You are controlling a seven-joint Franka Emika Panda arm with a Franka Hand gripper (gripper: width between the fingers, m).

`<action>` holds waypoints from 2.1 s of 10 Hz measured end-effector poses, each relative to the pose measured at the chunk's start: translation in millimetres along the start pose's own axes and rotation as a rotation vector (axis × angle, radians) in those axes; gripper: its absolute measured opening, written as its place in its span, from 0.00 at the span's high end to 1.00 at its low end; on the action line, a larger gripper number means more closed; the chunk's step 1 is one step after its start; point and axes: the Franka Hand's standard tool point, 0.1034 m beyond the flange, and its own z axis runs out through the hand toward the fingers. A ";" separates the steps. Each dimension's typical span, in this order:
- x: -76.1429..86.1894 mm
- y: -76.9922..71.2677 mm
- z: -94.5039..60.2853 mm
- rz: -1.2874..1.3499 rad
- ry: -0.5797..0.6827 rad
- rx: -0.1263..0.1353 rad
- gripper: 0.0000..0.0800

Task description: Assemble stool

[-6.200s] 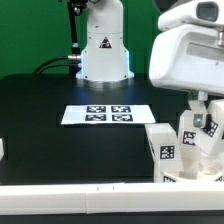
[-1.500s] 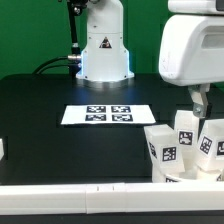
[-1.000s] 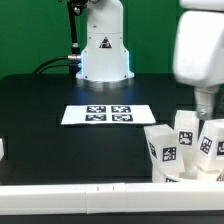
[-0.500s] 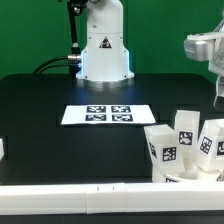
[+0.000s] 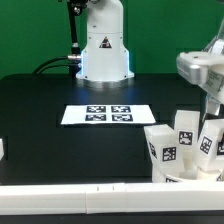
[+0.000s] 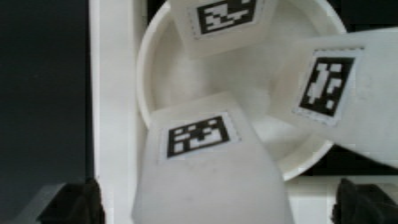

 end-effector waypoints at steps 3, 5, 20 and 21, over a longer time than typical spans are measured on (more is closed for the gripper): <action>-0.3 -0.1 2.6 0.065 0.001 -0.001 0.34; -0.3 -0.2 2.8 0.215 0.002 0.000 0.58; -29.8 -2.5 12.2 1.888 -0.075 0.300 0.58; -28.1 -2.5 11.6 1.967 -0.086 0.302 0.58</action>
Offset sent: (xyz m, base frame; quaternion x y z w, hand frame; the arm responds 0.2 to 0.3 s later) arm 0.0000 0.0000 0.0000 0.0000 0.0000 0.0650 0.9979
